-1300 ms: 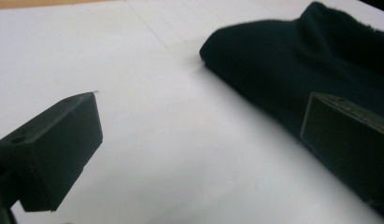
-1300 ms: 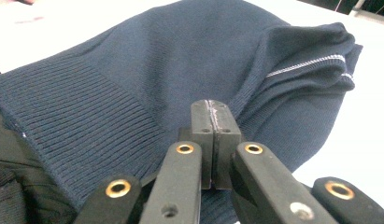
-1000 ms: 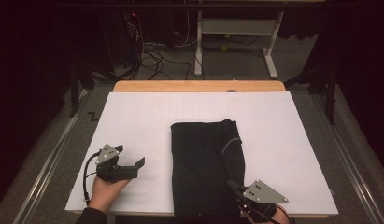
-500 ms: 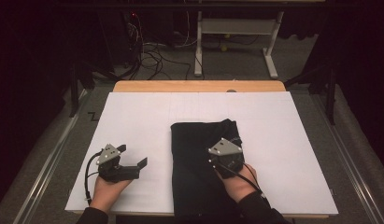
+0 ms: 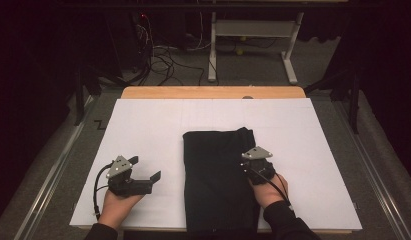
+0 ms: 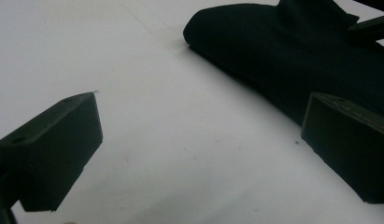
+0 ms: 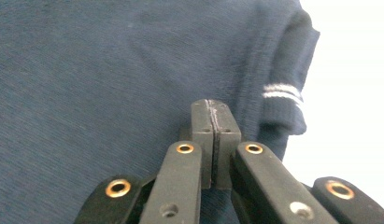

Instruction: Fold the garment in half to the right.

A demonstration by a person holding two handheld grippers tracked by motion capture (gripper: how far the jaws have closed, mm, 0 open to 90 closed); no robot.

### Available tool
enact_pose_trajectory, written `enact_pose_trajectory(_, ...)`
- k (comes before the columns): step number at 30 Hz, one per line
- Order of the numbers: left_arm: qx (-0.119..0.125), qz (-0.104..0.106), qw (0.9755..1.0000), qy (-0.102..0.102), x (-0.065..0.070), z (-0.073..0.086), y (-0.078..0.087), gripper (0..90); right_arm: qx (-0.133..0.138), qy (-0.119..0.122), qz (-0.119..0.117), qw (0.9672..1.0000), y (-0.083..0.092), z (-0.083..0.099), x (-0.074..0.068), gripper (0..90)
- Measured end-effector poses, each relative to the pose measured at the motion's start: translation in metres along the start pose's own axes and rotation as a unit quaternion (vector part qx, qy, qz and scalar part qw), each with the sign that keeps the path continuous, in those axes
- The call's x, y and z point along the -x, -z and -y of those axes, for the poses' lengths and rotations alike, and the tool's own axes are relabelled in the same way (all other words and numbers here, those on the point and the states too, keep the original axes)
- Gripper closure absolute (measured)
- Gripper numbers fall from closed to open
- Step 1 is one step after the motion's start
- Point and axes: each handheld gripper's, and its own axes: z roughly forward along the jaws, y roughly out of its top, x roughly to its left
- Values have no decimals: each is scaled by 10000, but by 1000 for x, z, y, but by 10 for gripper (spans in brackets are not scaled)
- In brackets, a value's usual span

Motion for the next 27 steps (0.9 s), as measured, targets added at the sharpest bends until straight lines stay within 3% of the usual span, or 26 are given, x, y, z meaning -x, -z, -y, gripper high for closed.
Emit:
enact_pose_trajectory(7, -23, -18, 10000, 24, -2, 1, 0, 0, 34, -250, 87, 9996, 4, 22, 19, 900)
enact_pose_trajectory(14, -54, 12, 10000, 20, -1, 3, -1, 0, 435, -490, -177, 9977, 18, 46, 40, 900)
enact_pose_trajectory(17, -54, 17, 10000, -36, 2, 2, -1, 0, 566, -651, -250, 9960, 27, 53, 49, 900)
enact_pose_trajectory(21, -15, 49, 9999, -107, 5, 2, -2, 0, 781, -628, -280, 9946, 40, 64, 61, 882)
enact_pose_trajectory(27, 34, 76, 9999, -99, 7, 2, -1, 0, 1167, -879, -496, 9880, 61, 90, 81, 813)
